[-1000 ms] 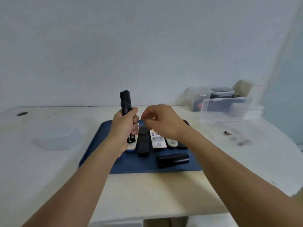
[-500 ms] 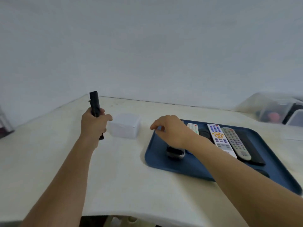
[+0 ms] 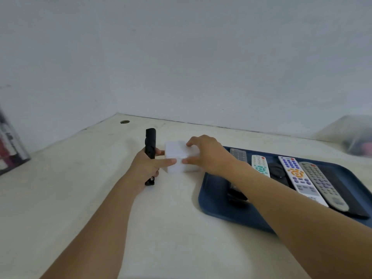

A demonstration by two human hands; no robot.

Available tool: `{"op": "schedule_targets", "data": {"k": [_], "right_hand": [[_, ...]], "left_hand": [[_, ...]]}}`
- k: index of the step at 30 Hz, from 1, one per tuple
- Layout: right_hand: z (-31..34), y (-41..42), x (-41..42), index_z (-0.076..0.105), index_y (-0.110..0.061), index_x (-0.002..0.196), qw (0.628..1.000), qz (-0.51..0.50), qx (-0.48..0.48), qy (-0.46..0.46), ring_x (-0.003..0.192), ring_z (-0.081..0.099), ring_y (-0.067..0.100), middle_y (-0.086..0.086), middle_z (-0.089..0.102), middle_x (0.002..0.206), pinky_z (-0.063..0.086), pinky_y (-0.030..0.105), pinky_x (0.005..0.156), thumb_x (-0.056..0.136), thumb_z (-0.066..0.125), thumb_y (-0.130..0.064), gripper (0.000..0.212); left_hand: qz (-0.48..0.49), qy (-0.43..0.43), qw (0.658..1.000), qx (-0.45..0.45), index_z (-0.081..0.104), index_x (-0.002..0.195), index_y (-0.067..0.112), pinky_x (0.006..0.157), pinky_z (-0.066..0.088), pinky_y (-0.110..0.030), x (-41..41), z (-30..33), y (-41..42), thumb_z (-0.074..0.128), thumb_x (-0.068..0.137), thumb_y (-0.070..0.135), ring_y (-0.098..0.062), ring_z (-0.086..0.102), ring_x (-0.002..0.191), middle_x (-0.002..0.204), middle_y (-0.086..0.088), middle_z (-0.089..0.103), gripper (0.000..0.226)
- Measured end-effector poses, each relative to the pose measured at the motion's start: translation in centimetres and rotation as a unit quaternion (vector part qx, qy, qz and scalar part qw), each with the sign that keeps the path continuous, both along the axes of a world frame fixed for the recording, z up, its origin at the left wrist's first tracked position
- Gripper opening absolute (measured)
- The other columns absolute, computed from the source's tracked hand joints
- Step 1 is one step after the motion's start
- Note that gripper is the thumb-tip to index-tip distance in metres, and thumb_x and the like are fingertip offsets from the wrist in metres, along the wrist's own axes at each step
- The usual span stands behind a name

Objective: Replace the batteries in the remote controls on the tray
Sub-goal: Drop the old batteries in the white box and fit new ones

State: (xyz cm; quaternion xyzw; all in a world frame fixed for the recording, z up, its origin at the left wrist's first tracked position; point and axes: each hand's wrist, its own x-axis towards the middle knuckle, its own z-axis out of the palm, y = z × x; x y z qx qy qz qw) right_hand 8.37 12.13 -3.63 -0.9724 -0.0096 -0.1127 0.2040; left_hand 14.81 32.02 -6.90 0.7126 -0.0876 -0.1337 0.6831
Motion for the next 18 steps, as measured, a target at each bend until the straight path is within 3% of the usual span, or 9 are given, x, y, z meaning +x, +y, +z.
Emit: {"op": "schedule_targets", "data": {"k": [2,5,9,11,15,18], "right_hand": [[0.2,-0.2,-0.1,0.054,-0.019,0.135,0.999,0.021,-0.03,0.021,0.111,0.053,0.025,0.005,0.051,0.126,0.046,0.037,0.095,0.091,0.064,-0.05,0.054],[0.4,-0.2,-0.5,0.056,-0.015,0.123,0.992,0.044,-0.119,0.017,0.096,0.056,0.027,0.006,0.053,0.112,0.048,0.041,0.087,0.098,0.05,-0.052,0.045],[0.4,-0.6,-0.8,0.054,-0.015,0.109,0.972,0.08,-0.219,-0.016,0.082,0.053,0.024,0.003,0.051,0.094,0.043,0.036,0.072,0.102,0.038,-0.054,0.042],[0.4,-0.9,-0.7,0.053,-0.017,0.107,0.962,0.09,-0.255,-0.037,0.079,0.052,0.023,0.001,0.05,0.09,0.04,0.034,0.068,0.102,0.034,-0.055,0.043],[-0.2,-1.4,-0.2,0.054,-0.015,0.103,0.924,0.114,-0.347,-0.11,0.075,0.052,0.022,0.002,0.055,0.086,0.037,0.034,0.062,0.104,0.027,-0.054,0.048],[-1.0,-1.4,0.2,0.06,-0.007,0.082,0.89,0.144,-0.391,-0.184,0.053,0.054,0.026,0.006,0.058,0.066,0.035,0.031,0.043,0.103,0.029,-0.043,0.052]], "left_hand": [[-0.031,-0.001,0.999,0.018,0.054,0.103,0.016,0.053,0.035,-0.025,-0.1,0.1,-0.2,0.093,0.068,0.013,-0.013,0.039,0.053,0.088,0.002,0.063,0.053],[-0.063,0.016,0.998,-0.004,0.058,0.117,0.007,0.053,0.036,-0.024,0.0,-0.1,-0.4,0.094,0.064,0.007,-0.015,0.043,0.059,0.082,-0.002,0.064,0.064],[-0.049,0.019,0.998,-0.022,0.057,0.11,0.014,0.059,0.045,-0.027,0.0,-0.2,-0.6,0.092,0.066,0.002,-0.018,0.052,0.065,0.081,-0.002,0.067,0.057],[-0.052,0.012,0.998,-0.024,0.058,0.111,0.014,0.062,0.049,-0.027,-0.2,-0.1,-0.8,0.09,0.068,0.0,-0.02,0.058,0.073,0.087,-0.003,0.069,0.056],[-0.051,0.008,0.998,-0.032,0.055,0.11,0.015,0.053,0.049,-0.021,-0.4,-0.1,-0.8,0.088,0.07,-0.004,-0.011,0.061,0.063,0.09,-0.001,0.067,0.055],[-0.048,-0.002,0.998,-0.034,0.054,0.112,0.014,0.053,0.049,-0.021,-0.3,-0.2,-0.9,0.088,0.068,-0.004,-0.014,0.061,0.068,0.096,-0.002,0.065,0.059]]}}
